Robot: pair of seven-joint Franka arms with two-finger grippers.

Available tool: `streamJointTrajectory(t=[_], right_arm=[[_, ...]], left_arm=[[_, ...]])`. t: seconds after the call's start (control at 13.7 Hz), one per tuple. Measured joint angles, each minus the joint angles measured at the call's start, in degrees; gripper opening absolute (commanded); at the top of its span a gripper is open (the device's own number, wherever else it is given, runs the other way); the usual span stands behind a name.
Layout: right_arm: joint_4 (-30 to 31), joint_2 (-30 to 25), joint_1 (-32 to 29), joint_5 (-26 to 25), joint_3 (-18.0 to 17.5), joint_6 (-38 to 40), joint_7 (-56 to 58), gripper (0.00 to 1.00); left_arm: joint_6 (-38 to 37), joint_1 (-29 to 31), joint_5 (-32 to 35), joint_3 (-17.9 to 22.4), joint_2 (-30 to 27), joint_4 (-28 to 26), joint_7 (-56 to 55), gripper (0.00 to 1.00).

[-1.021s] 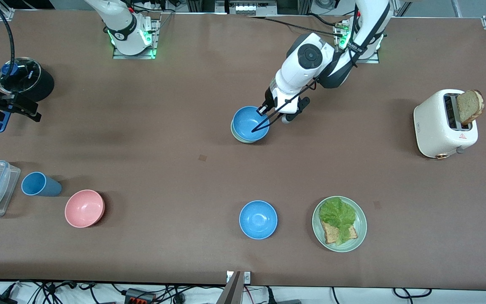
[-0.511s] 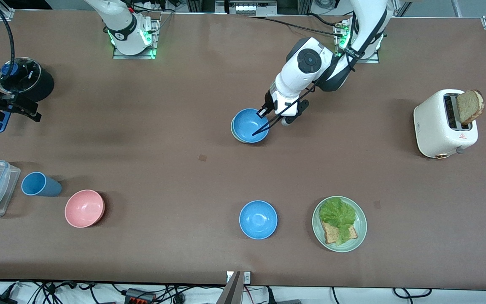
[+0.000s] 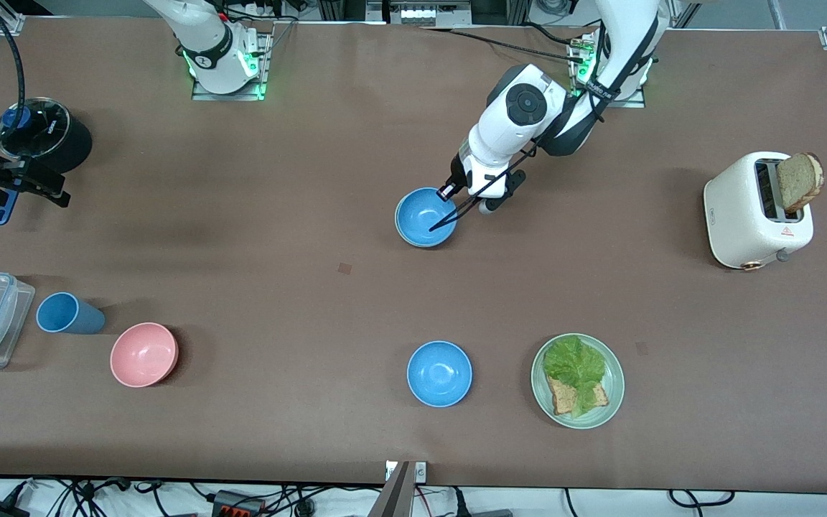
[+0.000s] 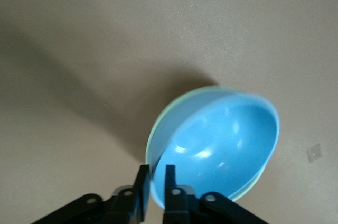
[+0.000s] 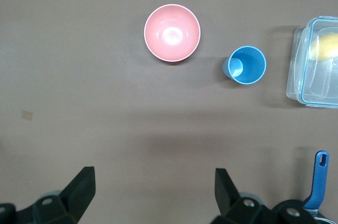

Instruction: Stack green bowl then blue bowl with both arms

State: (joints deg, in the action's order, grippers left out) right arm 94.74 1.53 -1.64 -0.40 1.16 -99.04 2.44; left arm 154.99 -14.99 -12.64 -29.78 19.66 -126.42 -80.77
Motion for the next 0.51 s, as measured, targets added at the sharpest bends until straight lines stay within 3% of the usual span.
streamJointTrajectory(t=[0.22,0.51], right_arm=[[-0.01,0.0,0.0,0.0,0.0,0.0,0.0,1.0],[-0.06,0.0,0.0,0.0,0.0,0.0,0.0,1.0]], left_arm=[[-1.76,0.37,0.0,0.01,-0.55,0.91,0.0,0.39],[-15.3,4.67,1.14,0.06,-4.09,6.21,1.51,0.41]])
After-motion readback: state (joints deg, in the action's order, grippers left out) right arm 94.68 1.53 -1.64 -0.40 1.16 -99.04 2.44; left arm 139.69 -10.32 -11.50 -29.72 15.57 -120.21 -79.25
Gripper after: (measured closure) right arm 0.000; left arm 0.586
